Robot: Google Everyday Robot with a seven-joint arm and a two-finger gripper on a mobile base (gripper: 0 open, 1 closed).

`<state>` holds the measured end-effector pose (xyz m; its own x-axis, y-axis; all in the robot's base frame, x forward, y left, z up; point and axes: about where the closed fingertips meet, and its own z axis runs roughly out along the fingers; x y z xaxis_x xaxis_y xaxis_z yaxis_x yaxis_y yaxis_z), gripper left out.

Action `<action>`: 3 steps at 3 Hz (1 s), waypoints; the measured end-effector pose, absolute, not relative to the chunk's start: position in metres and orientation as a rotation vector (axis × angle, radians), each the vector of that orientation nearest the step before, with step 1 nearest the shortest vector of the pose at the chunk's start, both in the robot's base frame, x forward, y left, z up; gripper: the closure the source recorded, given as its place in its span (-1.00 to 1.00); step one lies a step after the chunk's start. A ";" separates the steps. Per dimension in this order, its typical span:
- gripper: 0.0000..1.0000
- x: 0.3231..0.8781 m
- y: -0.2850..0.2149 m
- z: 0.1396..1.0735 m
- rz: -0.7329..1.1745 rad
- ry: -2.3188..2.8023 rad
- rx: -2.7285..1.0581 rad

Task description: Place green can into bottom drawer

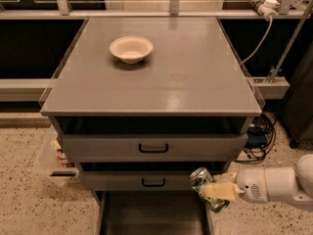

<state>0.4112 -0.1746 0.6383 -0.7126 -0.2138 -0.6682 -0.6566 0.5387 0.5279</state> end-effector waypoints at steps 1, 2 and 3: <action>1.00 0.417 -0.170 0.575 1.132 2.237 -0.610; 1.00 0.416 -0.165 0.553 1.165 2.240 -0.580; 1.00 0.419 -0.166 0.539 1.170 2.250 -0.528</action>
Offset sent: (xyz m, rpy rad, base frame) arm 0.0056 0.0045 -0.0572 0.0450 0.0299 -0.0437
